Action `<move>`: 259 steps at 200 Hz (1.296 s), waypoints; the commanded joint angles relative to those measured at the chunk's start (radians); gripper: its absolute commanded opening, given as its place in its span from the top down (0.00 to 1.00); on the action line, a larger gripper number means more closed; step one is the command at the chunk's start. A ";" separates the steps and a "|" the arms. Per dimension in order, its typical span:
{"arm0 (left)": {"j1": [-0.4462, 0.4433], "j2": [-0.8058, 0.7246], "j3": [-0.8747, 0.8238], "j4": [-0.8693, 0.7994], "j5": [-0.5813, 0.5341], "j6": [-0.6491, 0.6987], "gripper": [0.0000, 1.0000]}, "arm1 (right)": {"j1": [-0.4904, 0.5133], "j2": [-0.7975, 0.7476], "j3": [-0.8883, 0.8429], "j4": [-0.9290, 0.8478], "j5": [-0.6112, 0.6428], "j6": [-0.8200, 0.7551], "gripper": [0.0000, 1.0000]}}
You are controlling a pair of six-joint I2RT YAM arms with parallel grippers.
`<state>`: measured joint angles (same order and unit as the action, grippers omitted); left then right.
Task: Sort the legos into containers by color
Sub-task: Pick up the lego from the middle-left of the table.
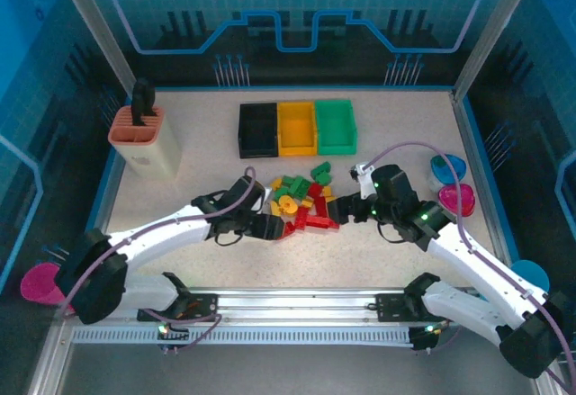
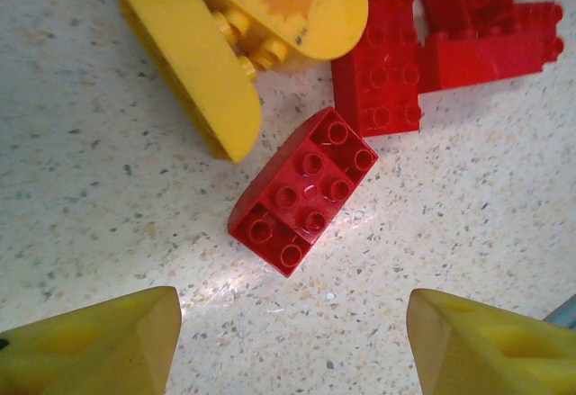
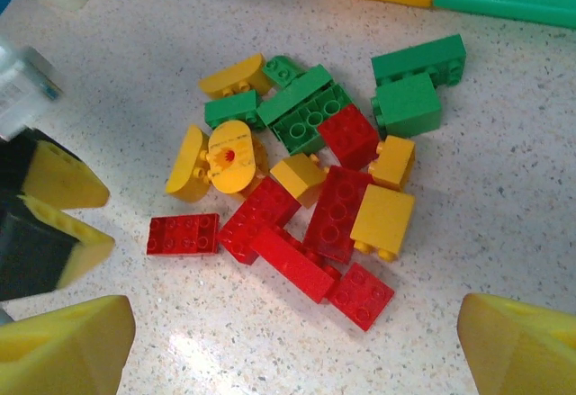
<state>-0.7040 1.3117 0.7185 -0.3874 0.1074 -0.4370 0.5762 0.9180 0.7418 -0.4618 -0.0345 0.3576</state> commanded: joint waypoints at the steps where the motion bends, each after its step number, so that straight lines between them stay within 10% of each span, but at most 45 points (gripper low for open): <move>1: -0.026 0.052 0.025 0.020 -0.041 0.062 0.32 | 0.010 0.003 0.026 0.009 -0.004 -0.024 0.07; 155: -0.130 0.321 0.148 0.014 -0.199 0.168 0.35 | -0.035 -0.125 -0.015 0.037 0.020 0.033 0.07; 259: -0.226 0.403 0.197 -0.042 -0.334 0.178 0.57 | -0.037 -0.190 -0.078 0.068 0.035 0.083 0.09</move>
<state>-0.9016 1.6752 0.9005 -0.4347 -0.2153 -0.2752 0.5488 0.7517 0.6842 -0.4171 -0.0067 0.4183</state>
